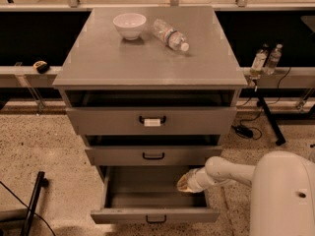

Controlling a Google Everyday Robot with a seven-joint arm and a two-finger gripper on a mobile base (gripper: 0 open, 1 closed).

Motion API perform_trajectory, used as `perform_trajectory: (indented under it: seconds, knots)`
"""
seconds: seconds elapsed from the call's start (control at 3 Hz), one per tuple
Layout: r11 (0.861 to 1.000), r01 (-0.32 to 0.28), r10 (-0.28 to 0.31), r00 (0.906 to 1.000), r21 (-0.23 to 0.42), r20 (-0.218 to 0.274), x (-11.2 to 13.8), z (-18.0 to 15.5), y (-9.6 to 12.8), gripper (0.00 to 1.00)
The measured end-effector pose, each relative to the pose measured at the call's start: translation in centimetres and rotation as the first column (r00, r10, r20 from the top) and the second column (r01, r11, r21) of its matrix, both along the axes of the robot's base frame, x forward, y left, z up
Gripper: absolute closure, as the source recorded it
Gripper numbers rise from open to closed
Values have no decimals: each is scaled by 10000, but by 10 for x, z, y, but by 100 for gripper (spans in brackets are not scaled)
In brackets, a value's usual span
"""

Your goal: Open bottom drawer

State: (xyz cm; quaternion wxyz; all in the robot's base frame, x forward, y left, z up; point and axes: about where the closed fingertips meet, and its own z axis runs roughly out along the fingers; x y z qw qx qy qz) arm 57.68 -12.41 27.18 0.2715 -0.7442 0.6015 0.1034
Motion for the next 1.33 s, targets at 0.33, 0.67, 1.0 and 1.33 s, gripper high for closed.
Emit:
perform_trajectory:
  seconds: [0.33,0.67,1.0,1.33]
  knots:
    - [9999,116,-116,9999,-5,-36,1,-1,-1,100]
    - [9999,-72,76,9993,124,-364,-1,-10,1,100]
    - [9941,-277,417,9901,1049,-1342,-17,-49,10,100]
    - [9905,-261,557,9739,1349,-2200,-25,-90,1,100]
